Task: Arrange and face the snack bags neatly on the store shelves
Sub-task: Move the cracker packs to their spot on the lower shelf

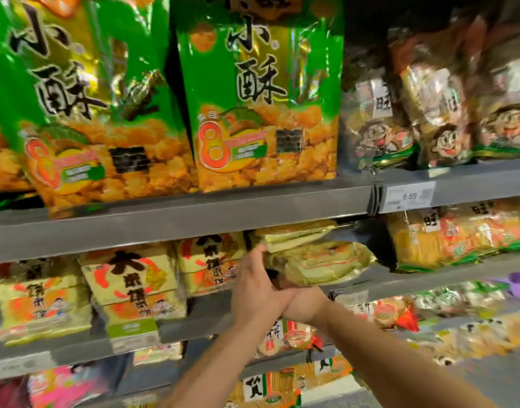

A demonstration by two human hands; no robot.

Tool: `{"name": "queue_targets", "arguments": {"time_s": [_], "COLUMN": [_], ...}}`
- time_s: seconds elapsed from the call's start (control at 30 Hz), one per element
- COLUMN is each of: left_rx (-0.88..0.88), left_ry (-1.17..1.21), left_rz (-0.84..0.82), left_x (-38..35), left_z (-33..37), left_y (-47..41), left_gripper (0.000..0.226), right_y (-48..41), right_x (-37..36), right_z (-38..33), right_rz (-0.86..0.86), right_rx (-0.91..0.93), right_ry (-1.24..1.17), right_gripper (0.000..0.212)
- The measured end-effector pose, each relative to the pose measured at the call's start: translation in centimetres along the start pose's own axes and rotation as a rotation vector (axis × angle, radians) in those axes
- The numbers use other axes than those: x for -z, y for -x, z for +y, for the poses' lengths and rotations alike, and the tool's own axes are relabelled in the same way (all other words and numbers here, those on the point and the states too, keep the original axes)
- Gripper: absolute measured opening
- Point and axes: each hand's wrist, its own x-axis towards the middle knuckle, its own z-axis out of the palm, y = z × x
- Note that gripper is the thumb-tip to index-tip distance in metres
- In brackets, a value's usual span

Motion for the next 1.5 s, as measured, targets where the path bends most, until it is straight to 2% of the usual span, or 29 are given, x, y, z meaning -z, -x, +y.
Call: {"name": "queue_targets", "arguments": {"time_s": [0.03, 0.07, 0.1, 0.13, 0.17, 0.2, 0.33, 0.43, 0.53, 0.67, 0.8, 0.93, 1.07, 1.13, 1.3, 1.5], "left_rx": [0.000, -0.019, -0.041, -0.051, -0.033, 0.009, 0.122, 0.135, 0.122, 0.090, 0.173, 0.252, 0.146, 0.125, 0.093, 0.018], "left_ry": [0.010, 0.006, -0.006, -0.014, -0.016, -0.015, -0.138, -0.137, -0.097, -0.015, 0.076, 0.065, -0.075, -0.087, -0.080, -0.089], "left_rz": [0.015, 0.035, 0.057, 0.080, 0.098, 0.110, 0.115, 0.077, 0.029, 0.037, 0.058, 0.034, -0.020, -0.025, -0.024, -0.029], "left_x": [-0.5, -0.8, -1.1, -1.1, -1.0, -0.9, 0.1, 0.4, 0.1, 0.2, 0.3, 0.3, -0.3, -0.7, -0.6, 1.3], "left_z": [0.3, 0.6, 0.7, 0.9, 1.0, 1.0, 1.3, 1.4, 1.1, 0.8, 0.7, 0.0, -1.2, -2.2, -3.6, -4.6], "left_y": [0.0, -0.2, -0.6, -0.9, -1.4, -2.0, -4.1, -4.9, -4.9, -5.1, -5.8, -6.5, -5.5, -4.8, -3.9, -2.3], "left_gripper": [0.095, 0.092, 0.086, 0.078, 0.069, 0.062, 0.053, 0.052, 0.047, 0.047, 0.048, 0.048, 0.040, 0.045, 0.053, 0.042], "right_y": [0.2, -0.2, -1.1, -1.4, -1.2, -1.0, 1.1, 1.5, 1.2, 1.4, 1.3, 0.4, -0.6, -0.8, -0.7, -1.6], "right_x": [0.3, -0.2, -1.1, -1.2, -0.7, -0.6, -0.3, -0.2, -0.5, -1.3, -1.1, -1.6, -2.8, -3.0, -3.2, -2.9], "right_z": [1.4, 2.5, 3.6, 4.9, 4.8, 4.9, 5.6, 6.4, 6.8, 7.0, 6.4, 6.8, 7.1, 6.8, 6.4, 4.9], "right_rz": [0.070, 0.145, 0.122, 0.180, 0.190, 0.237, 0.476, 0.577, 0.548, 0.555, 0.627, 0.564, 0.520, 0.532, 0.573, 0.445], "right_rx": [0.108, 0.231, 0.142, 0.137, 0.046, 0.063, -0.012, -0.145, -0.202, -0.200, -0.212, -0.237, -0.292, -0.323, -0.299, -0.394], "right_ry": [0.146, 0.194, 0.191, 0.219, 0.309, 0.330, 0.395, 0.351, 0.363, 0.383, 0.467, 0.534, 0.548, 0.573, 0.585, 0.532], "right_gripper": [0.034, 0.029, 0.021, 0.021, 0.023, 0.025, 0.027, 0.044, 0.055, 0.057, 0.056, 0.058, 0.070, 0.073, 0.070, 0.065]}}
